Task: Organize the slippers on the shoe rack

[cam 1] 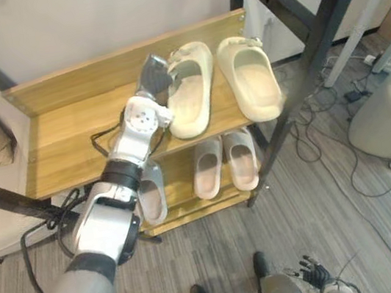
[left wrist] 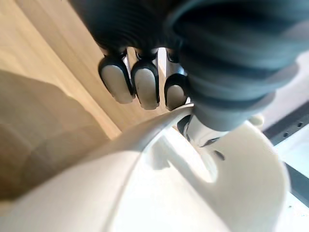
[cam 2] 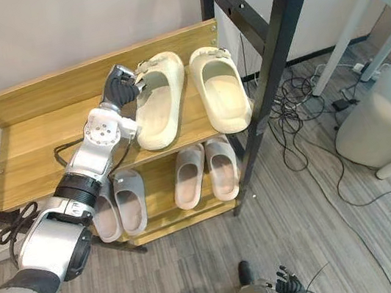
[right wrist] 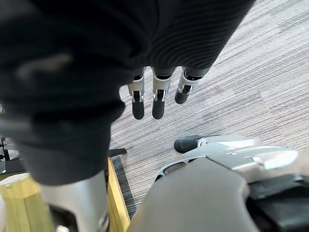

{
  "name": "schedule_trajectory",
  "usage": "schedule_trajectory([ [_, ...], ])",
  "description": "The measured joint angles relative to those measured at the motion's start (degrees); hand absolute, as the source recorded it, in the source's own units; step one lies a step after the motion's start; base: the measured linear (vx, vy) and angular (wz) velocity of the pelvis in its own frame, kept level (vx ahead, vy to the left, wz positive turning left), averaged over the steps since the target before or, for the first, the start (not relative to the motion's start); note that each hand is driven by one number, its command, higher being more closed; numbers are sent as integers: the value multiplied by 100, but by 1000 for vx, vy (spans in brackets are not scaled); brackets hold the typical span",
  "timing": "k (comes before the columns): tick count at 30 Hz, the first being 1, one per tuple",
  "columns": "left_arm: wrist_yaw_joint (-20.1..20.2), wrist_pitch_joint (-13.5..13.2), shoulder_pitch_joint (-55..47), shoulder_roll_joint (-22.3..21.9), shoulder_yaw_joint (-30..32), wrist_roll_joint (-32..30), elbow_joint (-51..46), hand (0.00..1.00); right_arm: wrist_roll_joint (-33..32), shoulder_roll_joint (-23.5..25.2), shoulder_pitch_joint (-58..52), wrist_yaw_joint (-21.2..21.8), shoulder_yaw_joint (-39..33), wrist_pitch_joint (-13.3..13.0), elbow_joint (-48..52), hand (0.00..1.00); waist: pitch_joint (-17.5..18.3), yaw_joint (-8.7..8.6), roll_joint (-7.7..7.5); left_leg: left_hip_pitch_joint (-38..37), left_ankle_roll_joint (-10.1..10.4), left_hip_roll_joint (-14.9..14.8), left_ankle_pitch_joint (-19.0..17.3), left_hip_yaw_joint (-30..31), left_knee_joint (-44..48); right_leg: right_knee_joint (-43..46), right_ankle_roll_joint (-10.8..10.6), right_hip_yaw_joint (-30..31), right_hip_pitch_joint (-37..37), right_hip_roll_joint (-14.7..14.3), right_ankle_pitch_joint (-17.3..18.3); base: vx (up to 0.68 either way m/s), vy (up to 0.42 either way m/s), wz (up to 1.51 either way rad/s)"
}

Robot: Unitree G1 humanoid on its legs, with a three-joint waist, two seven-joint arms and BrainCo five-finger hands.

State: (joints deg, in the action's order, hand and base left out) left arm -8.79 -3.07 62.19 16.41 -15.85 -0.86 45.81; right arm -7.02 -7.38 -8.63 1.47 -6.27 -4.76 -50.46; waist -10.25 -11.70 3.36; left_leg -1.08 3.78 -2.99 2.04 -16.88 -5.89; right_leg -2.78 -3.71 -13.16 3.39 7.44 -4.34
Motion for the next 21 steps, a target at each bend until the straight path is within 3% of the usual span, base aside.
schedule_trajectory([
  [3,-22,0,107,1,18,88,0,100,-23,0,-1,0,0,-1,7,0,-7,-19,2,19,-14,2,-17,-42,0,10,-10,76,57,-2,-12,-35,-9,-10],
  [4,-28,0,120,2,20,91,0,0,-24,-1,-1,0,-1,-1,7,0,-14,-19,3,21,-15,2,-17,-51,0,13,-10,83,63,-2,-13,-27,-6,-8],
  [21,-122,12,189,24,425,-19,243,0,-50,-26,-4,-32,-29,-61,21,0,-211,-25,65,21,-11,-5,-17,0,0,25,23,-20,48,-17,2,-12,-6,1],
])
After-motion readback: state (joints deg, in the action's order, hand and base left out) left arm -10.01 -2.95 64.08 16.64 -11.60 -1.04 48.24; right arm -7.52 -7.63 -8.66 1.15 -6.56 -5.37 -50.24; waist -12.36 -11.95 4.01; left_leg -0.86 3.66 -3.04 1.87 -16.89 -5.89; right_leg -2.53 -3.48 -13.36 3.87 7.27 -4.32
